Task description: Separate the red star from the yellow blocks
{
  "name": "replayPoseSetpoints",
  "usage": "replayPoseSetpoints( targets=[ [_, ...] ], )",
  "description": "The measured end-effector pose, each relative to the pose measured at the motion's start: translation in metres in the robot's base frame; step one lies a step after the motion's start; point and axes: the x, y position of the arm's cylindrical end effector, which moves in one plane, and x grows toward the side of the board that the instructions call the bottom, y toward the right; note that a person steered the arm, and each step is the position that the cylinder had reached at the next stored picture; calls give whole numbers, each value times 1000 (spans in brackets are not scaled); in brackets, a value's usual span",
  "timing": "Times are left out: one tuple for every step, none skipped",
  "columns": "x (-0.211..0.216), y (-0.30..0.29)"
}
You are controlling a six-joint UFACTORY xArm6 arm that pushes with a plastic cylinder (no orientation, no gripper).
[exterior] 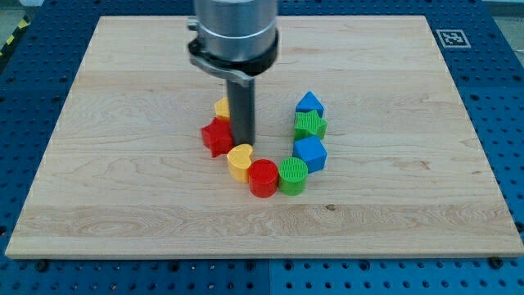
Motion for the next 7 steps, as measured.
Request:
replayPoseSetpoints(
  targets=[
    [-15,-36],
    [-45,-60],
    [-45,-85],
    [-40,-101],
    [-14,-104],
    [11,-104],
    [37,-104]
  ],
)
